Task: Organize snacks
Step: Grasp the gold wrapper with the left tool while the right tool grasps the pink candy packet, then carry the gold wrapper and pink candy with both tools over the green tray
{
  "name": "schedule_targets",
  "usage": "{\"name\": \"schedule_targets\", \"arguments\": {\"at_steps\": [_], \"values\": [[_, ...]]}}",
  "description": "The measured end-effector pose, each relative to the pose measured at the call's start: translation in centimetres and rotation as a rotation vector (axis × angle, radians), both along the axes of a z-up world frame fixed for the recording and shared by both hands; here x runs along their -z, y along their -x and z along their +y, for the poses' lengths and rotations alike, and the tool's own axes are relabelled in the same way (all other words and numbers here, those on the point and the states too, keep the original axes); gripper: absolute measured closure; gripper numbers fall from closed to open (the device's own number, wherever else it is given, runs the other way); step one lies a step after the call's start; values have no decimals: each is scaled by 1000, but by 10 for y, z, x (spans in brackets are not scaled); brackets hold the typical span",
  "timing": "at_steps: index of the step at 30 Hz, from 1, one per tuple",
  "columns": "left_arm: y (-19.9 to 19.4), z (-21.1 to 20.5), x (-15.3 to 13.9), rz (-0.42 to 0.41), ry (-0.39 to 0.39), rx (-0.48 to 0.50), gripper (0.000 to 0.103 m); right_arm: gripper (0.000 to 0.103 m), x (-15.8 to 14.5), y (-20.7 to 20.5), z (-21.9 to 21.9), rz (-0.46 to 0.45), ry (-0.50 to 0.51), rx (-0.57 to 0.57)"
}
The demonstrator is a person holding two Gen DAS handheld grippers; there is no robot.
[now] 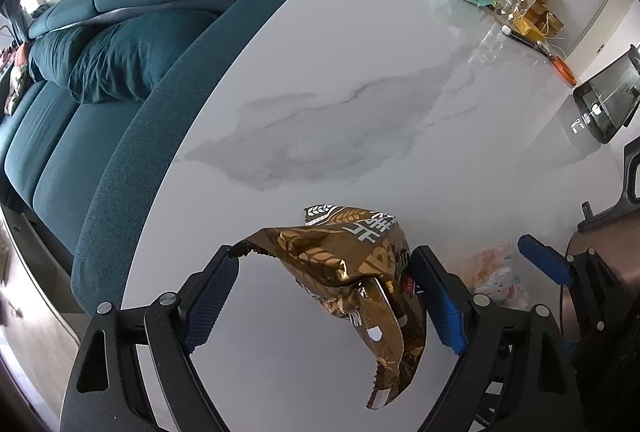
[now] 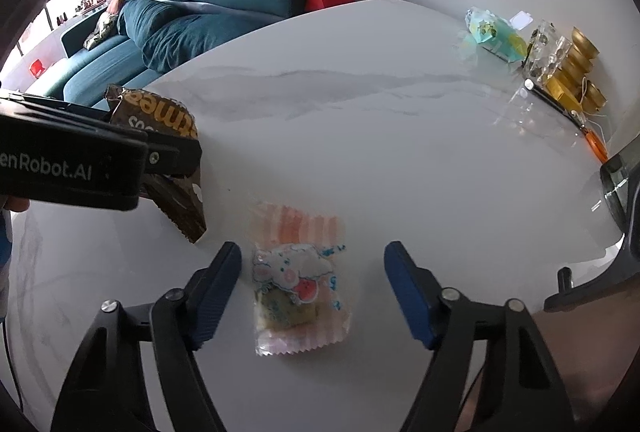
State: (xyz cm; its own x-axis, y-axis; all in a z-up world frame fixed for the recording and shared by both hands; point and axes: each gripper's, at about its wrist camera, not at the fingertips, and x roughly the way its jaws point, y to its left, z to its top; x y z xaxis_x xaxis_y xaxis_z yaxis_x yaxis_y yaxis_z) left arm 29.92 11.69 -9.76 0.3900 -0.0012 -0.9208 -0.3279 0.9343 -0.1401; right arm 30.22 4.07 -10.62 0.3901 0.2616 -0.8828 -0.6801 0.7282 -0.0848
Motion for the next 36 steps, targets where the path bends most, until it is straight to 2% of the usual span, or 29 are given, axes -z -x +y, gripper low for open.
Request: {"name": "schedule_targets", "arguments": {"at_steps": [1, 3, 9, 13, 16, 20, 23, 36], "values": [[0, 1, 1, 3, 7, -1, 18, 4, 0, 0, 1, 4, -6, -3], [2, 2, 2, 3, 16, -4, 18, 17, 0, 0, 2, 12, -16, -6], [3, 4, 4, -3, 42, -13, 25, 29, 0, -3, 4, 28, -34, -16], [1, -2, 1, -12, 29, 19, 37, 31, 1, -6, 2, 46, -50, -10], [-1, -7, 1, -20, 38, 54, 50, 34, 1, -5, 1, 51, -61, -2], [-3, -9, 1, -23, 27, 80, 56, 36, 2, -5, -1, 52, -74, 8], [-4, -10, 1, -26, 23, 101, 59, 38, 2, -5, -1, 55, -78, 28], [-1, -11, -1, -39, 1, 129, 60, 43, -4, -9, -3, 60, -103, 88]]}}
